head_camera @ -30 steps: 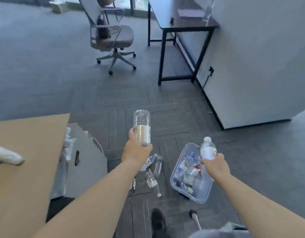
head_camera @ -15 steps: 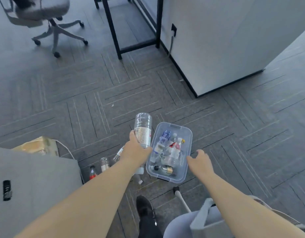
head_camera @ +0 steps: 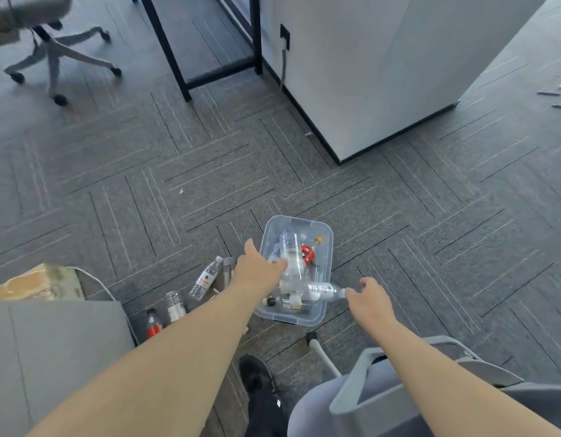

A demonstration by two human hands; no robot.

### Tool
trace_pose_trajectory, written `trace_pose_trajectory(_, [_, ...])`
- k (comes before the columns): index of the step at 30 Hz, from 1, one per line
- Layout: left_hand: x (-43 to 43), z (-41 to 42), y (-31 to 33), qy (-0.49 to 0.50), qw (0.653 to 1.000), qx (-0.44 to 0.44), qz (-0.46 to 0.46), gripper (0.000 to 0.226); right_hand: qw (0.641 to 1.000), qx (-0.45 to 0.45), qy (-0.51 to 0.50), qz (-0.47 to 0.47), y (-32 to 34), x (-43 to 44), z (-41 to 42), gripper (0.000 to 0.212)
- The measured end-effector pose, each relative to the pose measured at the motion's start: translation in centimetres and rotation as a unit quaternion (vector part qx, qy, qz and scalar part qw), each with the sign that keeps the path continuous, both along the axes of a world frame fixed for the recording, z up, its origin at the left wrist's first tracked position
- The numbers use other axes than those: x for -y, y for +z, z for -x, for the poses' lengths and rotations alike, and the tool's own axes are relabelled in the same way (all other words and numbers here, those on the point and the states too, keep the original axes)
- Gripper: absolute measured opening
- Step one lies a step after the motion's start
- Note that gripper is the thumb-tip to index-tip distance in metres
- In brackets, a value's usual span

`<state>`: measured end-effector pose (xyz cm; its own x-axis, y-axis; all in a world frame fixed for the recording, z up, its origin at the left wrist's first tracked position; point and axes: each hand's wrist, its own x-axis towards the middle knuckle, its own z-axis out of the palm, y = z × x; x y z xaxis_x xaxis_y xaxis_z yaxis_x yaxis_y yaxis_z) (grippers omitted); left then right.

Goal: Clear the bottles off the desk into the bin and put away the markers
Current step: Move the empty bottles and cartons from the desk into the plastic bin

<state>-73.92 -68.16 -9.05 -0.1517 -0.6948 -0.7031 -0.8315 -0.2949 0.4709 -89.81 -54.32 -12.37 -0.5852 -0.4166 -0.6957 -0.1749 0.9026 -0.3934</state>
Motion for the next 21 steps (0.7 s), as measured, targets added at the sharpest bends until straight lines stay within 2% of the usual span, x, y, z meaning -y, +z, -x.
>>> trace_pose_trajectory(4, [0.7,-2.7,0.6,0.014,1.0,0.02,0.012,0.088,1.0,-0.008,0.021,-0.007,1.1,1.0,-0.9,0.052])
trace_pose_trajectory(8, [1.5,-6.6,1.7,0.041,0.998,0.044,0.024,0.083,0.998,-0.022,0.052,-0.01,2.7,3.0,-2.8,0.036])
trace_pose_trajectory(14, [2.6,-15.1,4.7,0.124,0.99,0.051,0.053,0.08,0.99,-0.016,0.137,0.019,6.2,7.6,-7.9,0.026])
trace_pose_trajectory(17, [2.6,-21.0,7.3,0.184,0.978,0.056,0.083,0.075,0.975,-0.024,0.218,0.021,8.1,10.9,-12.3,0.007])
trace_pose_trajectory(19, [2.1,-25.9,9.6,0.235,0.964,0.064,0.11,0.073,0.958,-0.038,0.281,0.039,10.2,13.3,-16.4,0.006])
trace_pose_trajectory(21, [0.7,-31.3,12.3,0.285,0.946,0.07,0.136,0.072,0.936,-0.048,0.34,0.073,12.6,15.2,-21.4,0.026])
